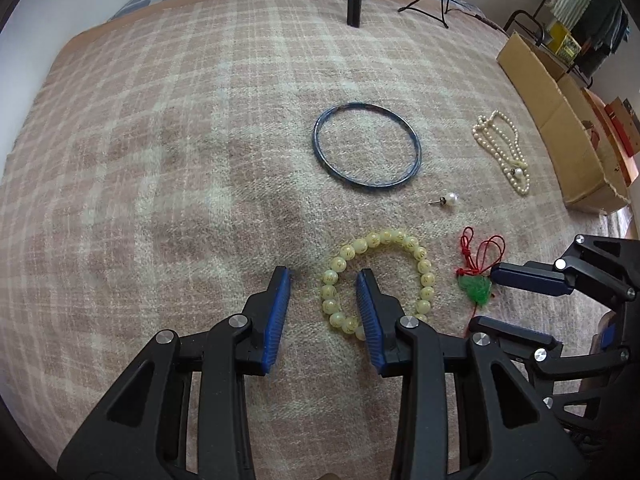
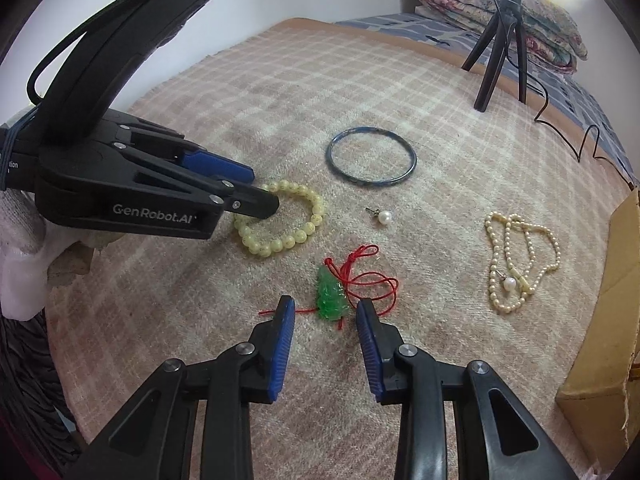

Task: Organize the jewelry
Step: 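Grasp the yellow bead bracelet with the left tool while the right tool grasps the green jade pendant, then lift and carry the bracelet and jade pendant over the cardboard box with both tools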

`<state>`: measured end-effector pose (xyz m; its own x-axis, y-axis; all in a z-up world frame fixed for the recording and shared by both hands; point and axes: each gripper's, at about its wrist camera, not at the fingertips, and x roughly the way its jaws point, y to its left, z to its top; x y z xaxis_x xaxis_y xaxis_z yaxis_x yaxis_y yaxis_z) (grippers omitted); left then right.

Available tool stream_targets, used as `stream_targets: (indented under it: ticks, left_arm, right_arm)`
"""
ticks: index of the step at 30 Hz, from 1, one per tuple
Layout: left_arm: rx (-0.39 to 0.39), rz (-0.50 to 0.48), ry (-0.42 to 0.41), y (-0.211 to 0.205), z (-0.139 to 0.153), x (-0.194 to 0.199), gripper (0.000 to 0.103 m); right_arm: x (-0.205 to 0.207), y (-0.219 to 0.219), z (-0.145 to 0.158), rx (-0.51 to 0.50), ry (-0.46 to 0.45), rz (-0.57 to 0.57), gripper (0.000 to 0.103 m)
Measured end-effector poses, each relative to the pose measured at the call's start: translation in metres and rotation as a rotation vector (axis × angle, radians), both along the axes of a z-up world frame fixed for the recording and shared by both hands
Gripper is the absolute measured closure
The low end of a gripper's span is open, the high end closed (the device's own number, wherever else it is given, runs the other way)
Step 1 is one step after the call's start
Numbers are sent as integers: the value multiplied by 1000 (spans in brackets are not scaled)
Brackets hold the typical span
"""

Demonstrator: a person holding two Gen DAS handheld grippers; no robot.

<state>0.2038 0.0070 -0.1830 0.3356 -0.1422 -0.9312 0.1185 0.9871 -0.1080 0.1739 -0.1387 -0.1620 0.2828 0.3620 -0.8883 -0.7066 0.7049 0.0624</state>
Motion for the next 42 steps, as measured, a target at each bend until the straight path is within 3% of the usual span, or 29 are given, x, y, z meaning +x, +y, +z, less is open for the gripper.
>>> stream_targets:
  ticks: [4,6,9,16,28,42]
  left_arm:
    - [73,-40,-37,-11,-1,2,78]
    - [92,-50,-54,-16,-2,1,89]
    - [113,-58,-73,-21,-2,2,96]
    - [91,-39,-74,-17,0,2,98]
    - [63,-23,-117,-13,20,-7,98]
    - [2,-3,-200,-12,64,-22,98]
  right_arm:
    - [4,2,-1,4,1,-7,70]
    - [5,3,-3,0,3,-8,71]
    - [7,6,-5,-11,0,-4,72]
    - [11,4,-7,-15,7,-15,87]
    - [5,-5,9,11,-6,-39,88]
    - [-6,-33,64,82,-120,-116,88]
